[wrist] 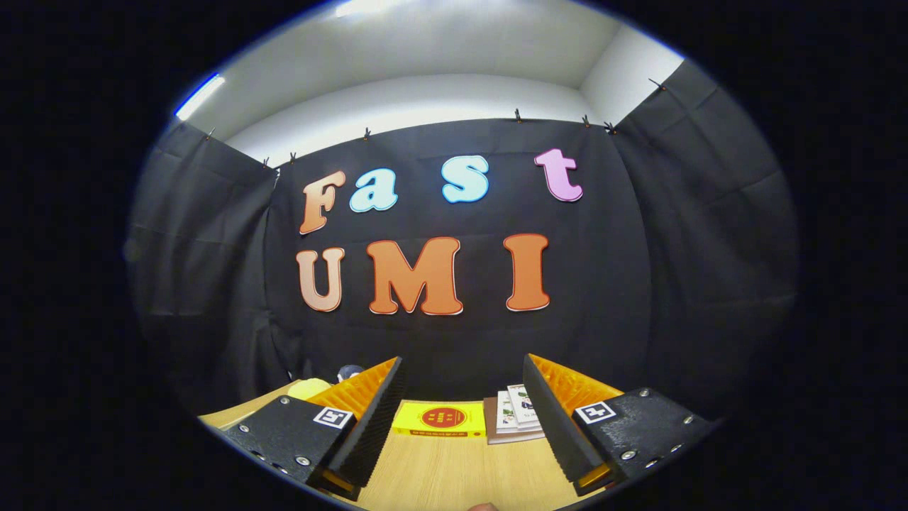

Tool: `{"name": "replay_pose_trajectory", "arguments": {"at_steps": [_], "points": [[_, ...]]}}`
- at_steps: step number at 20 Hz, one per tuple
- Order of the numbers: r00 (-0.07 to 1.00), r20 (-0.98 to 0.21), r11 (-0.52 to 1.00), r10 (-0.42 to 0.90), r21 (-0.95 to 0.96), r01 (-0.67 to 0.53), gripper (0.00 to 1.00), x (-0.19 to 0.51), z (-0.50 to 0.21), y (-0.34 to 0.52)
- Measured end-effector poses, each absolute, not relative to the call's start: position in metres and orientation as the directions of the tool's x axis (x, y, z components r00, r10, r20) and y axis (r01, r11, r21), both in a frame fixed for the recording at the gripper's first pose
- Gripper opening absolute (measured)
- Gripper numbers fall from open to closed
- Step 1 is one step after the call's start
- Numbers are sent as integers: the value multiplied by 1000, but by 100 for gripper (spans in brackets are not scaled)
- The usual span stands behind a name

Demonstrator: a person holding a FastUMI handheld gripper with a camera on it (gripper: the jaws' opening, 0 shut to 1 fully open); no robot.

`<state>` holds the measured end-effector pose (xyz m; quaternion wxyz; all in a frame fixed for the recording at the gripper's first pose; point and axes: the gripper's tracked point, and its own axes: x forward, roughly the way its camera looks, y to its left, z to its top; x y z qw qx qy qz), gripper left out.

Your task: Open the storage box then place both shoes into the box .Put the left shoe in first, then the right shoe, with the right side of both shoes facing outward in a uniform manner.

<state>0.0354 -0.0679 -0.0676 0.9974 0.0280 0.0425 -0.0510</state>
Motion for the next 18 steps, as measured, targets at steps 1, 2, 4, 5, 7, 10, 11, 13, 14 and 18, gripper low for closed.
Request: {"name": "replay_pose_trajectory", "arguments": {"at_steps": [1,2,4,5,7,10,11,13,14,18], "points": [[992,-74,994,-98,48,102,98,37,-66,-70],[994,-62,994,-93,43,96,98,39,-64,-72],[996,-37,996,-76,36,77,98,37,-55,-69],[998,-19,998,-56,39,57,98,36,-48,-64],[999,6,999,-36,26,36,98,36,-40,-57],[999,14,999,-33,14,33,98,36,-36,-52],[1000,12,1000,-27,17,27,98,35,-34,-50],[1000,11,1000,-11,23,11,98,35,-31,-46],[1000,12,1000,-6,27,6,98,35,-30,-45],[1000,12,999,8,40,-9,98,37,-24,-38]]}}
